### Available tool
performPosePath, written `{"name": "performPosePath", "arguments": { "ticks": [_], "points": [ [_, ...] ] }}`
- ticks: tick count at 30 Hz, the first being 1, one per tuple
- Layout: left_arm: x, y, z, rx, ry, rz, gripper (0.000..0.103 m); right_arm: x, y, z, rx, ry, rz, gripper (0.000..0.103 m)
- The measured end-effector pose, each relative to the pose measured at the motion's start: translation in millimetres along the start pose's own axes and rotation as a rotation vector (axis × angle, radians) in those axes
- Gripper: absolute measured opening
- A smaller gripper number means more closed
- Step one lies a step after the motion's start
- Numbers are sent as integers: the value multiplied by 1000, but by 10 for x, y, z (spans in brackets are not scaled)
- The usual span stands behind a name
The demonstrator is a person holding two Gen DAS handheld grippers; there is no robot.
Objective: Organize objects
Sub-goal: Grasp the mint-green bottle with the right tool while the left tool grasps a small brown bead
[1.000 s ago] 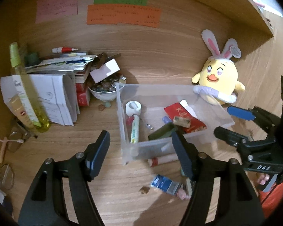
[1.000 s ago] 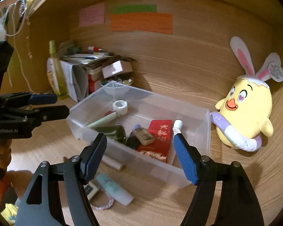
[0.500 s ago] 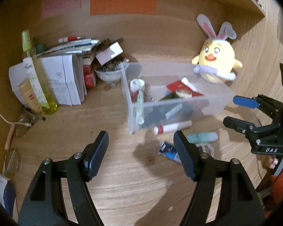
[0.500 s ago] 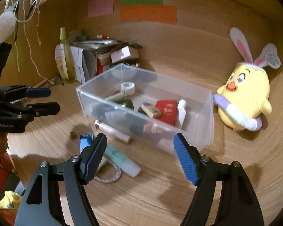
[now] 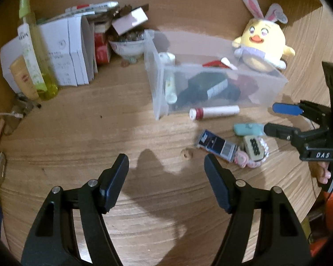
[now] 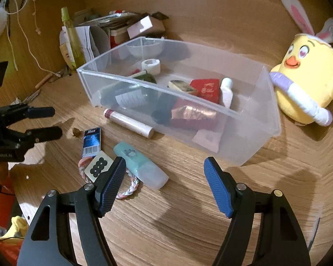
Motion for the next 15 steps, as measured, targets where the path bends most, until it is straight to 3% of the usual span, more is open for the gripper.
{"name": "performPosePath", "arguments": {
  "ticks": [5,13,15],
  "points": [
    [-87,-48,-41,-17,2,35,59,-59,-10,105,34,19,19,60],
    [-173,-26,-99,-66,34,51,48,-174,33,296,86,30,45,45],
    [-191,-3,-102,-67,33,50,44,-195,33,309,82,51,58,37]
  ]
}}
Point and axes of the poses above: each gripper's, at about its wrist camera, not at the fingertips, and x roughly against the way its jaws point, z to its left, y to its top, the point moved 3 cm from there along -x, roughly the way its jaws point, and after that the axes turned 10 degrees about -y, right-handed, at the moved point
